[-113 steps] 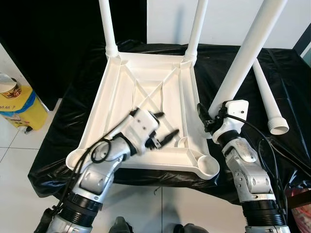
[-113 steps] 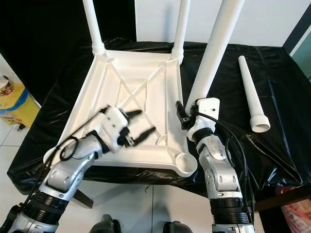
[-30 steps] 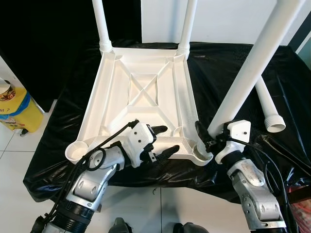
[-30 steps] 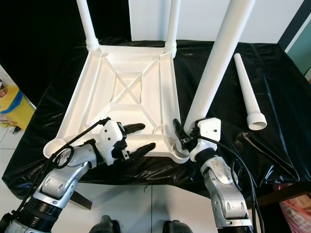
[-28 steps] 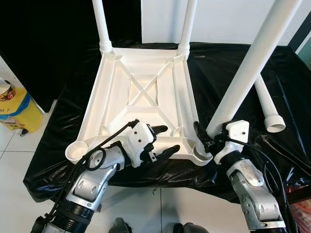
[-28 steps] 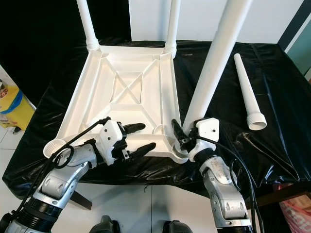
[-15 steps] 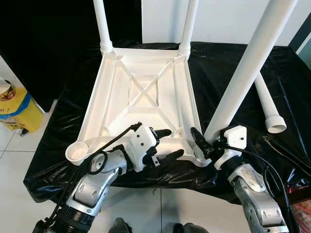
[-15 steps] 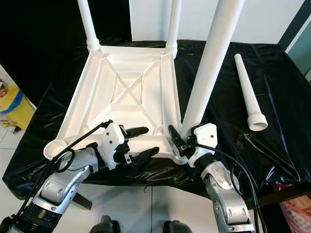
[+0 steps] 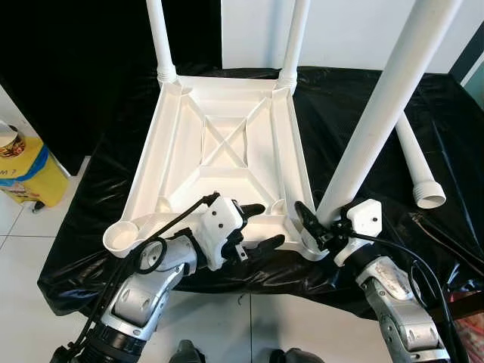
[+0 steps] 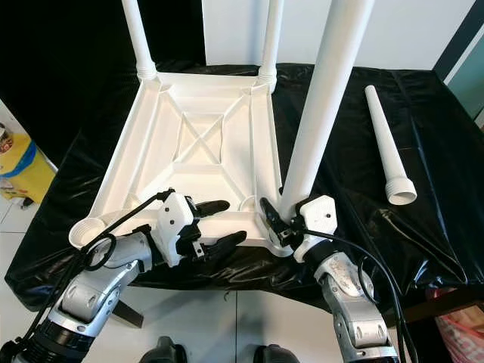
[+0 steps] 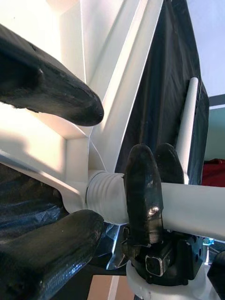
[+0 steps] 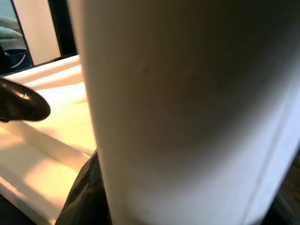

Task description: Building children table

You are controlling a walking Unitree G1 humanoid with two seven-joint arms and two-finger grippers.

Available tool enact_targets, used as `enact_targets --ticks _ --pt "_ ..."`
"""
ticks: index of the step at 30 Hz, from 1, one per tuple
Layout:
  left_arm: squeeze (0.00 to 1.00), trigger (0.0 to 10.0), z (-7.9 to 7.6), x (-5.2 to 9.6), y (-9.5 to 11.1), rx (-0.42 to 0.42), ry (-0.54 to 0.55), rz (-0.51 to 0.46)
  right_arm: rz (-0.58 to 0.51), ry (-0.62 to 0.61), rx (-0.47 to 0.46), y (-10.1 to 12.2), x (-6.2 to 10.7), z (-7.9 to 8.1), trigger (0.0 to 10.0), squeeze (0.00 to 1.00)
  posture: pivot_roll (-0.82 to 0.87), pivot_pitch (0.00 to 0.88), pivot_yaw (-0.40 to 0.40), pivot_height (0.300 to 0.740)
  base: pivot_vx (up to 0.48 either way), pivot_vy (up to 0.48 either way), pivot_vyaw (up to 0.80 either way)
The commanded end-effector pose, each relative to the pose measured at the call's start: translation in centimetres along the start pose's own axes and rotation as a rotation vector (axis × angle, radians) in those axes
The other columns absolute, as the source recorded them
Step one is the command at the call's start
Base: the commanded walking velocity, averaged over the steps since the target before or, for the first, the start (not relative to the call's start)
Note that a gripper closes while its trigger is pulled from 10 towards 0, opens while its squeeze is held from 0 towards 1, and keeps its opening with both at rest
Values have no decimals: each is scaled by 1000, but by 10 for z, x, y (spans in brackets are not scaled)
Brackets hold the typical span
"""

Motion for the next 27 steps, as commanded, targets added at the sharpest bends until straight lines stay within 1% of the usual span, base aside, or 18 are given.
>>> enact_targets --ticks 1,7,8,14,20,27 --pt "0 10000 -1 1 3 1 3 -1 93 1 0 -20 7 -3 10000 0 37 91 -61 740 0 0 0" --pt "0 10000 -2 1 3 1 7 0 93 32 28 -22 8 -1 10000 0 43 85 -65 740 0 0 0" --pt "0 10000 -2 1 3 3 11 1 91 52 49 -23 9 -1 10000 0 45 85 -67 740 0 0 0" --pt "0 10000 -3 2 3 4 13 2 90 59 55 -24 10 0 10000 0 46 84 -68 740 0 0 0" --pt "0 10000 -2 2 3 5 13 4 87 87 81 -26 11 2 10000 0 46 84 -65 740 0 0 0" --pt "0 10000 -2 2 4 6 8 6 82 91 90 -27 13 0 10000 0 42 91 -62 740 0 0 0"
Point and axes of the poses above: a point about 5 cm out from each wrist's last joint towards the gripper, its own x axis pointing back from the gripper into the wrist, its own y axis along the axis of the wrist's last joint, z = x × y, the point moved 2 cm from there along -x, pointing out of the wrist towards the gripper, and after that the axes turned 5 degrees about -x, right-handed, at the moved point
